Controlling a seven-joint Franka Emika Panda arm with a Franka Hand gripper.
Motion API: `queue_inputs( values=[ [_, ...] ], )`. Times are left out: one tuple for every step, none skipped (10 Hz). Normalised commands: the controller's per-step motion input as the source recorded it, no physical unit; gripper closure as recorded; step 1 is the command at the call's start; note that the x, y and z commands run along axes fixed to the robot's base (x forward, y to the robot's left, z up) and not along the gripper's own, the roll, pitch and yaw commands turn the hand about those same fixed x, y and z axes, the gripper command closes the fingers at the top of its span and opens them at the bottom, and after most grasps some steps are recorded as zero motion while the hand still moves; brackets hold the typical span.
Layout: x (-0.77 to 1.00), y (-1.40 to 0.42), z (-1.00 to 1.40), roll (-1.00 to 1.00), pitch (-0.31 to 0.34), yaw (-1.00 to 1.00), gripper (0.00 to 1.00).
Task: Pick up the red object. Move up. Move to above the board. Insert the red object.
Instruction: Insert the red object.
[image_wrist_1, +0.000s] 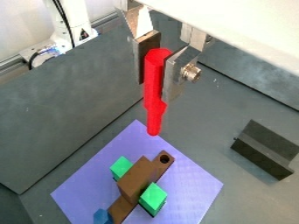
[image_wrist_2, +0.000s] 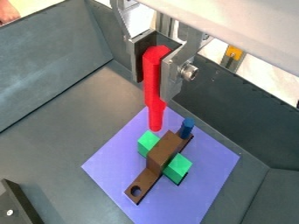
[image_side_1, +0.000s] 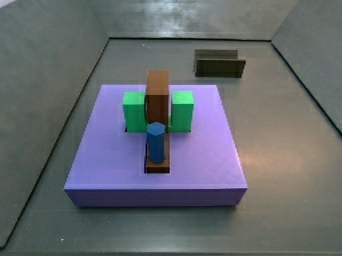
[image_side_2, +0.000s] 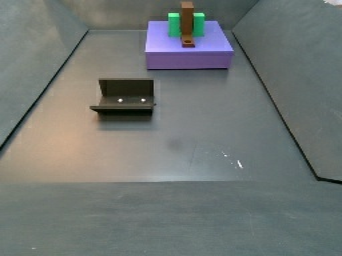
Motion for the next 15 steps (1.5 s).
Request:
queue_inputs(
  values=[
    [0.00,0.64,-0.38,0.00,-0.043,0.08,1.00],
    [-0.05,0.85,-0.39,0.00,-0.024,0.14,1.00],
    [-0.06,0.74,-0.43,0.03,-0.004,0.21,1.00],
    [0.00,0.42,-0.57,0.06,-0.056,0.27,1.00],
    [0.00,0.21,-0.79,0.03,-0.109,0.19,1.00],
    [0.00,0.11,-0.88,0.02,-0.154,0.11,1.00],
    [0.00,0.06,-0.82,0.00,-0.179,0.07,1.00],
    [0.00,0.04,-0.70,0.00,-0.164,0.05,1.00],
    [0.00,0.00,-0.67,0.03,-0.154,0.05,1.00],
    [0.03,0.00,-0.71,0.07,-0.154,0.07,1.00],
    [0.05,0.00,-0.72,0.11,-0.127,0.05,1.00],
    [0.02,0.00,-0.66,0.12,-0.117,0.06,1.00],
    [0.00,0.00,-0.56,0.11,-0.061,0.09,1.00],
    [0.01,0.00,-0.45,0.10,-0.034,0.11,1.00],
    [0.09,-0.01,-0.37,0.08,-0.011,0.12,1.00]
  ],
)
